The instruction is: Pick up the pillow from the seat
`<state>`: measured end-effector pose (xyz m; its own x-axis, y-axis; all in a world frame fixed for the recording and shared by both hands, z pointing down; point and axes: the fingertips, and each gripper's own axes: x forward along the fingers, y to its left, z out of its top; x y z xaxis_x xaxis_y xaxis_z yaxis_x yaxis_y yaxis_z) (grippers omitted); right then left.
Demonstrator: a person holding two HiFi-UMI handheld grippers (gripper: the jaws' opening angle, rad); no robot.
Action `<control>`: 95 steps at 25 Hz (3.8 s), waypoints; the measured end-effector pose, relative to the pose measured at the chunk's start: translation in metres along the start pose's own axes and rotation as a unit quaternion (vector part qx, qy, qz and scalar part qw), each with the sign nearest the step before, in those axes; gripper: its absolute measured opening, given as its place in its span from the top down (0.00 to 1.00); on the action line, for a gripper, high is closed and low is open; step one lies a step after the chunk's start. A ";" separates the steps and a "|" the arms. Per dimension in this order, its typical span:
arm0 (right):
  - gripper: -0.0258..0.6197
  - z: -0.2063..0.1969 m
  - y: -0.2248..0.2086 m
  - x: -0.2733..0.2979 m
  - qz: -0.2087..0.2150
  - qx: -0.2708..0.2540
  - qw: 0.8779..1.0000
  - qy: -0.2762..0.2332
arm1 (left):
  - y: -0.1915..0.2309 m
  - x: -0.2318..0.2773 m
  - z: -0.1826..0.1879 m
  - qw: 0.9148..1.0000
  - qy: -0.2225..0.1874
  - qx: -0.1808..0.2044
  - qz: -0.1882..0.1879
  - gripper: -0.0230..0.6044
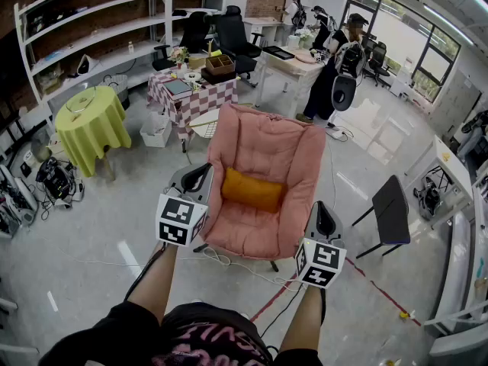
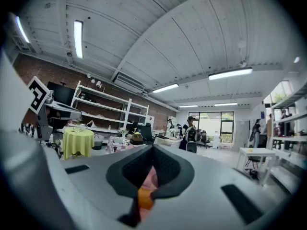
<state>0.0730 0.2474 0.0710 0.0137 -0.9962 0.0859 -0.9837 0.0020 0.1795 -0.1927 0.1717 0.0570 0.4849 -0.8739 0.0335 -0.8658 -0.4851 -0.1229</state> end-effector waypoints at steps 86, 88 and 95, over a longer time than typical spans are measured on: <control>0.93 -0.064 -0.024 0.191 0.041 0.005 0.999 0.026 | 0.010 0.179 -0.103 0.996 0.089 -0.021 0.004 0.95; 0.93 -0.065 -0.020 0.207 0.040 0.000 0.999 0.029 | 0.017 0.193 -0.109 0.995 0.092 -0.023 -0.001 0.95; 0.93 -0.068 -0.009 0.259 0.027 0.001 0.999 0.045 | 0.051 0.237 -0.121 0.994 0.101 -0.025 -0.014 0.95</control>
<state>0.0980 -0.0044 0.1584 -0.0239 -0.9827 0.1836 -0.9837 0.0559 0.1710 -0.1369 -0.0642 0.1791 0.4785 -0.8459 0.2353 -0.8598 -0.5058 -0.0699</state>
